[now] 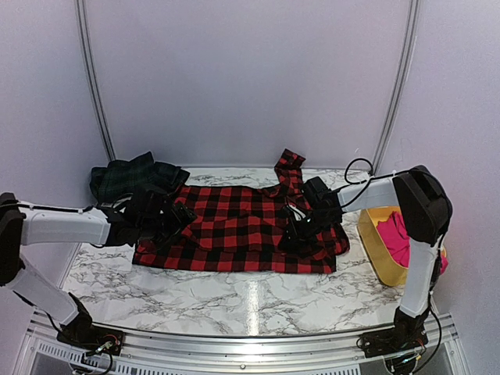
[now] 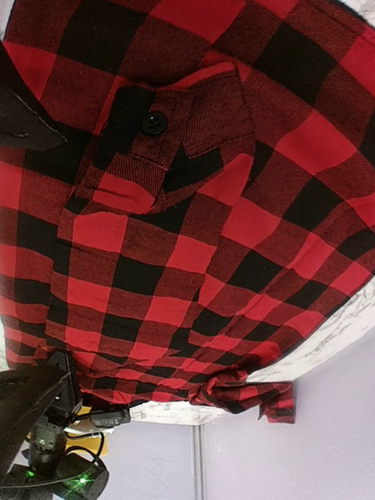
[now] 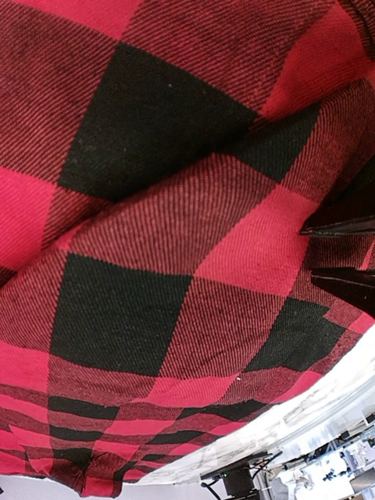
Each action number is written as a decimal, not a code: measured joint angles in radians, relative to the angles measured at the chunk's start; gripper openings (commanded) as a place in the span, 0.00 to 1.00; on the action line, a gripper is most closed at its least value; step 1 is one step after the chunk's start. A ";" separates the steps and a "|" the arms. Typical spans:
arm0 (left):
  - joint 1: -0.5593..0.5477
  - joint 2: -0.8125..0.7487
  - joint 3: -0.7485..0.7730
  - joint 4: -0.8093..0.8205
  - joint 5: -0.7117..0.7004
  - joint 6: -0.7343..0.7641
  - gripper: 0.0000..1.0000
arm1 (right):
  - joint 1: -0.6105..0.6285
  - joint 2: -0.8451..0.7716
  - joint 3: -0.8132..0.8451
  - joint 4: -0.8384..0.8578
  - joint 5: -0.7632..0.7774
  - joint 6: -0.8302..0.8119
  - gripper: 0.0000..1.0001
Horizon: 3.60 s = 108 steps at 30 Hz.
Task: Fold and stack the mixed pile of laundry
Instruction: Move the 1/3-folded T-shirt to the center of the board, then pick up the 1/3-folded T-shirt from the center of the board.
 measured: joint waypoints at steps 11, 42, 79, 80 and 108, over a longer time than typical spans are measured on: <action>-0.007 0.233 0.055 0.125 -0.030 -0.153 0.99 | 0.000 -0.002 -0.004 0.001 0.008 -0.013 0.14; 0.091 0.392 0.420 -0.209 0.098 0.594 0.43 | -0.048 -0.068 0.010 -0.102 0.027 -0.093 0.14; -0.023 0.151 0.319 -0.522 0.058 0.556 0.89 | -0.195 -0.330 0.027 -0.238 -0.008 -0.112 0.44; 0.008 0.151 0.352 -0.521 0.057 0.571 0.91 | -0.216 -0.285 0.104 -0.237 0.009 -0.116 0.44; 0.267 0.346 0.638 -0.558 -0.014 0.732 0.99 | -0.256 0.588 1.064 -0.361 0.377 -0.198 0.50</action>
